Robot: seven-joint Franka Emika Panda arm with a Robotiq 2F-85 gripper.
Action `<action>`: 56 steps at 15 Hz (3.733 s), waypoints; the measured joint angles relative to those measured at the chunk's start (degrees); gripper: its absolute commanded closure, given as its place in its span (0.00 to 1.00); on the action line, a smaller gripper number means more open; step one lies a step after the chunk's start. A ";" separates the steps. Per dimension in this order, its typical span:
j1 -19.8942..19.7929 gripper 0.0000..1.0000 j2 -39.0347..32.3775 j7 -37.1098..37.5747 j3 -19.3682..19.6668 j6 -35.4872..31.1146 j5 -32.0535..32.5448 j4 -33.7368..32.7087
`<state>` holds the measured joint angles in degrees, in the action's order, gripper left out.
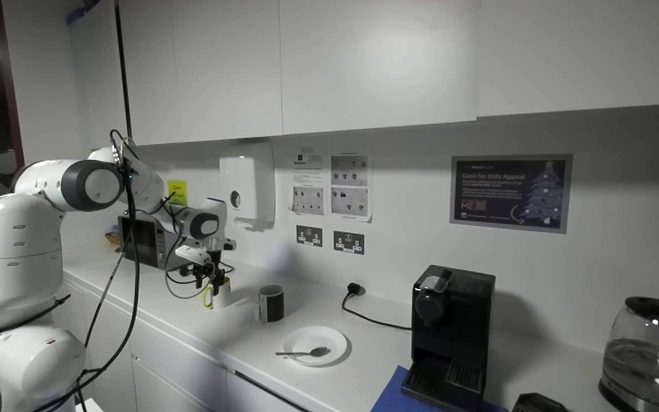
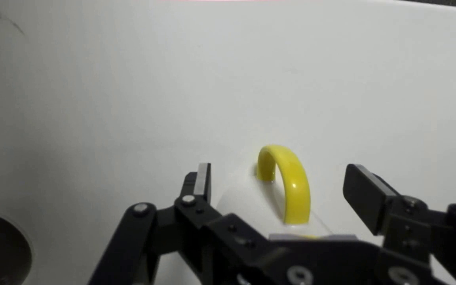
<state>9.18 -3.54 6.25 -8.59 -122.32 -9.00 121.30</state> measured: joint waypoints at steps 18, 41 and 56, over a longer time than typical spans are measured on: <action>-8.86 0.00 2.41 -12.02 10.10 3.72 11.45 0.25; -9.41 0.95 -4.75 -18.42 10.28 3.53 14.36 -4.33; -6.05 0.95 -4.59 -18.25 3.94 4.22 9.89 -4.32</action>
<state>3.13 -8.13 -12.01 -4.64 -118.10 0.89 116.98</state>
